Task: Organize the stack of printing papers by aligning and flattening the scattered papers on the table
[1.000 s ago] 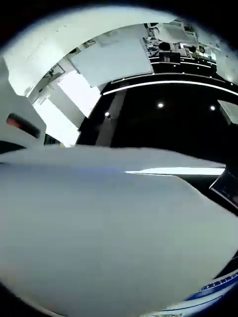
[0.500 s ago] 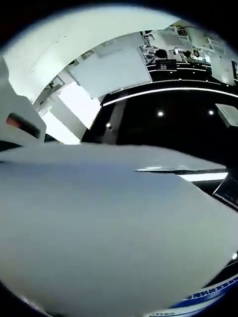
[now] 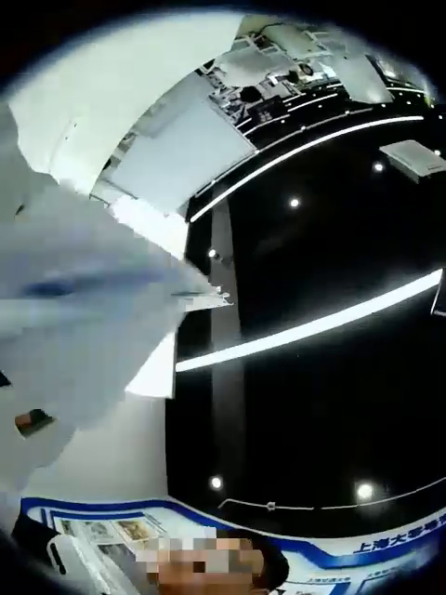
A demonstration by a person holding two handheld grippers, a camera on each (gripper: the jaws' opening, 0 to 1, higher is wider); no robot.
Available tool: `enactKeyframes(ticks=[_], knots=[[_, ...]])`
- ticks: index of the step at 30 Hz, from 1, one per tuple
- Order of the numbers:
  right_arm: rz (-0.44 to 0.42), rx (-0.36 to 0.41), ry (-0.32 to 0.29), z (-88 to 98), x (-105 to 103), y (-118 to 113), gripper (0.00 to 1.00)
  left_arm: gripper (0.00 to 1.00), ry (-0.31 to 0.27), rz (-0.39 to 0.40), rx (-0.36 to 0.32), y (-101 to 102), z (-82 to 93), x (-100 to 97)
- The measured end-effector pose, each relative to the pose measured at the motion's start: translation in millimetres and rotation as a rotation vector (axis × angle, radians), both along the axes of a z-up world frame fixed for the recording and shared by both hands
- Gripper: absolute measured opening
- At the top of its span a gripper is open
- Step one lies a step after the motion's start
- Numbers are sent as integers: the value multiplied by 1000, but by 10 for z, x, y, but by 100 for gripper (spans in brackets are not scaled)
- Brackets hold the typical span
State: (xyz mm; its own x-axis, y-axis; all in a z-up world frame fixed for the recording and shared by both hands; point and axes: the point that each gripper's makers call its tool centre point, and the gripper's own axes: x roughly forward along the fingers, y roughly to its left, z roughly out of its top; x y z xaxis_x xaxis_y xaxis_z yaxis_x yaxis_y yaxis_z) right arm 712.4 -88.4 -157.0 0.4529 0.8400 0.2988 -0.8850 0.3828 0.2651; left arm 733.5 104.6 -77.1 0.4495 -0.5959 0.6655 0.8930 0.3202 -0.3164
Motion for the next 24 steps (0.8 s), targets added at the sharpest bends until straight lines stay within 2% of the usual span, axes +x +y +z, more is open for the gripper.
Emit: enactKeyframes(ticks=[3, 6, 10, 16, 22, 24], knots=[[-46, -66, -14, -30, 41, -145, 0, 15, -17, -43, 56, -24, -79, -70], [-66, -123, -26, -62, 50, -209, 0, 15, -25, -53, 179, -51, -257, -104], [-89, -184, -33, -128, 74, -248, 0, 13, -17, -79, 310, -154, -505, -160], [-140, -265, -38, -279, 151, -258, 0, 7, -2, 64, 554, -247, -957, 0], [-207, -365, -58, -498, 225, -240, 0, 9, 4, 138, 660, -285, -1205, 86], [-210, -377, -46, -558, 235, -244, 0, 10, 18, 128, 680, -300, -1283, 83]])
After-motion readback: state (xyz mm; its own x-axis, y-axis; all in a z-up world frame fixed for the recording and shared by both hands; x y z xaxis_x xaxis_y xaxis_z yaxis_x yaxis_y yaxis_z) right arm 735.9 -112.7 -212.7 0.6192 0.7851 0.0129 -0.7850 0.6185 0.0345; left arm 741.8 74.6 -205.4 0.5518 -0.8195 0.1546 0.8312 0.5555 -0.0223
